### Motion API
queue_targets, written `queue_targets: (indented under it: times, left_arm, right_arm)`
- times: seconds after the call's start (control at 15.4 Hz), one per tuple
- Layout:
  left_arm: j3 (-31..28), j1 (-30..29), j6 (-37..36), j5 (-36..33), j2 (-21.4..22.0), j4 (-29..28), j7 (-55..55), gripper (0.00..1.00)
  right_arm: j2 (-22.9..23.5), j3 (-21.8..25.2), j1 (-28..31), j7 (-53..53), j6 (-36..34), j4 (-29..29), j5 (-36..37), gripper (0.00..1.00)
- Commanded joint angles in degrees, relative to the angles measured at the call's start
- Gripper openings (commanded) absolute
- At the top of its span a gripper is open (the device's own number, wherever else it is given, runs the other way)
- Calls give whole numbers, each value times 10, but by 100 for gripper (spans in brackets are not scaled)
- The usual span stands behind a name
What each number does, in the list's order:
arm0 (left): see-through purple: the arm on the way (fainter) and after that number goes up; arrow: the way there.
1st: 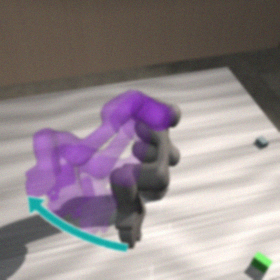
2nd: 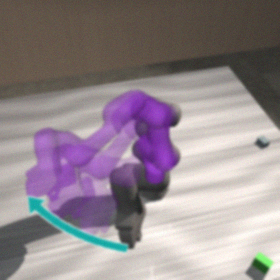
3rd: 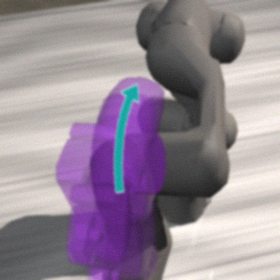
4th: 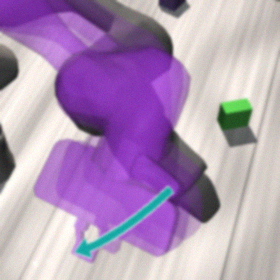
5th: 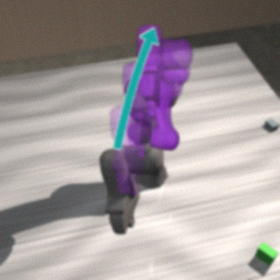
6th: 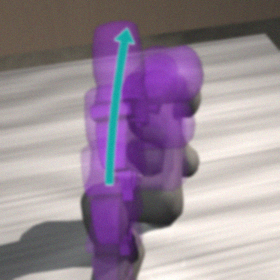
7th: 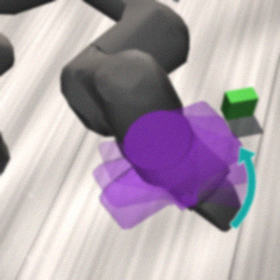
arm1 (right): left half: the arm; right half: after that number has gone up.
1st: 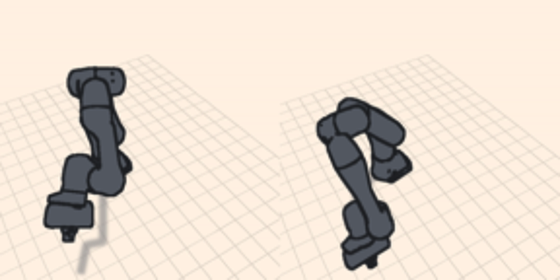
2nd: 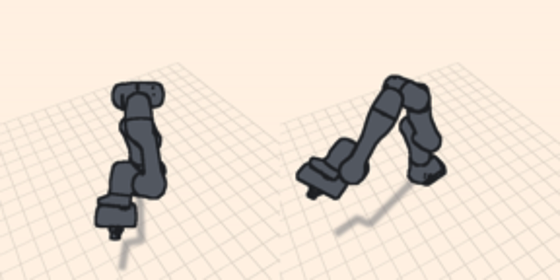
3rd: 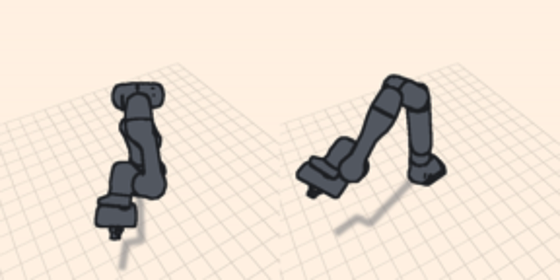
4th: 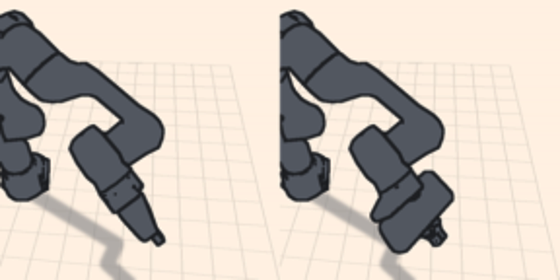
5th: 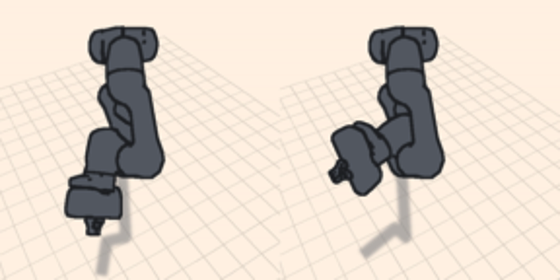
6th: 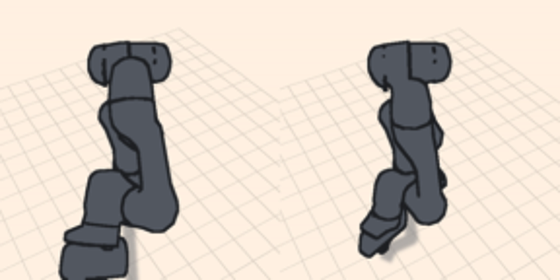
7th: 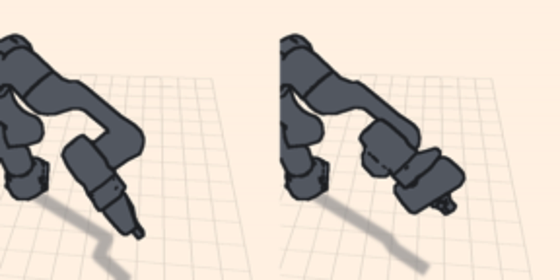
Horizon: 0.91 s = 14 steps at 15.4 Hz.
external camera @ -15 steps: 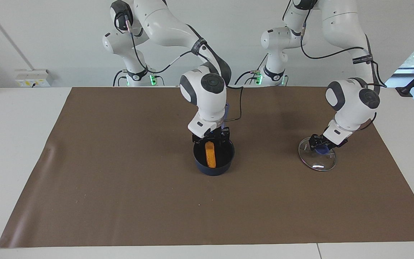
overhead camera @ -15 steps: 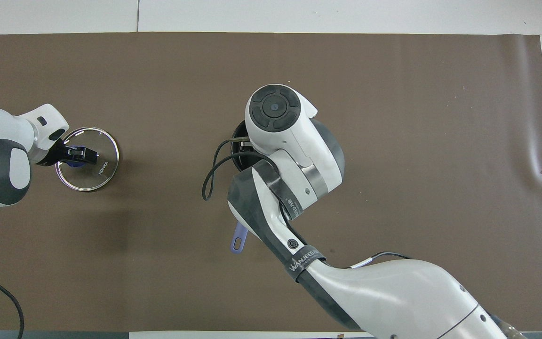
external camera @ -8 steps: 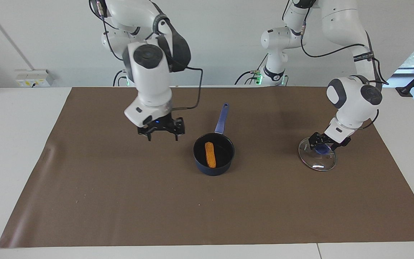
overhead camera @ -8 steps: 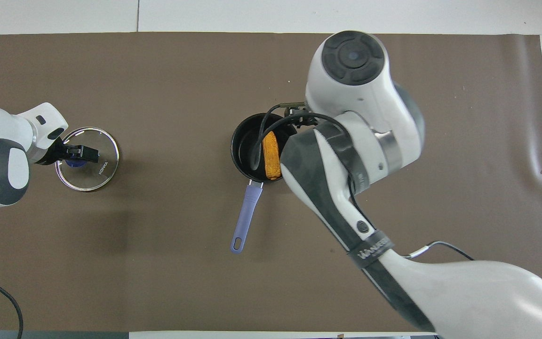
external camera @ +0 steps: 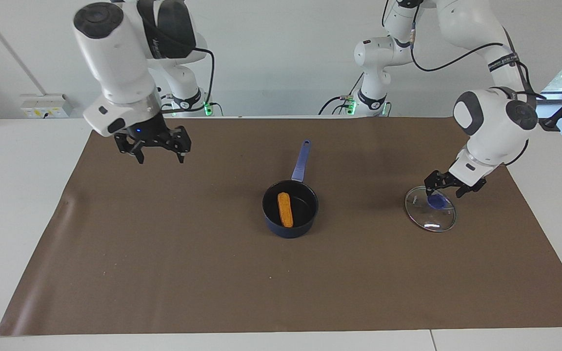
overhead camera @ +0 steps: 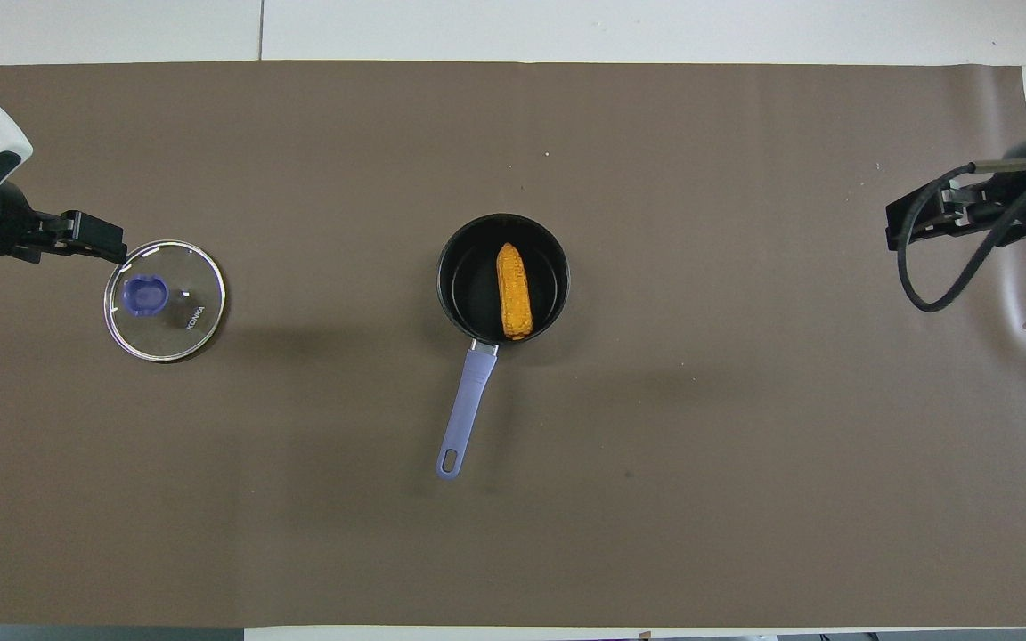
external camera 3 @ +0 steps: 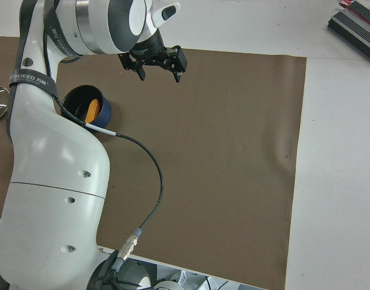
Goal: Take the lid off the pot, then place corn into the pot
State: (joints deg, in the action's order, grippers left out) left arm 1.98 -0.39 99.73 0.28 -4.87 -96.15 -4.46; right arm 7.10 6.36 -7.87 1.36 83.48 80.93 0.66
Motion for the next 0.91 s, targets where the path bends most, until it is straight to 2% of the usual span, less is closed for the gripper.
queue_targets:
  times: [0.0, 0.13, 0.26, 0.39, 0.52, 0.65, 0.78, 0.85]
  left_arm:
    - [-2, 9, -61, -14, 50, -3, 30, 100]
    - [-1, 9, -84, -14, 72, -8, 44, 100]
    - [-1, 9, -102, -14, 82, -12, 45, 100]
    - [-2, 14, -91, -13, 101, -48, 45, 100]
    - [-4, 21, -89, -13, 103, -58, 45, 100]
    - [-9, 35, -116, -11, 81, -7, 45, 100]
    - [-7, 40, -187, -5, 43, 79, 48, 100]
    - [-8, 49, -213, -5, 36, 104, 49, 100]
  right_arm:
    - [-23, -10, 25, -22, -25, 35, 7, 100]
    - [-67, -11, 27, -24, -11, 88, 4, 100]
    - [-68, -9, 27, -22, -8, 92, 4, 100]
    - [-64, -9, 29, -24, 28, 91, 6, 100]
    - [-66, -9, 30, -24, 12, 91, 6, 100]
    - [-78, -8, 30, -23, 3, 104, 7, 100]
    - [-89, -8, 33, -26, 4, 119, 7, 100]
    - [-91, -8, 34, -31, 4, 121, 7, 100]
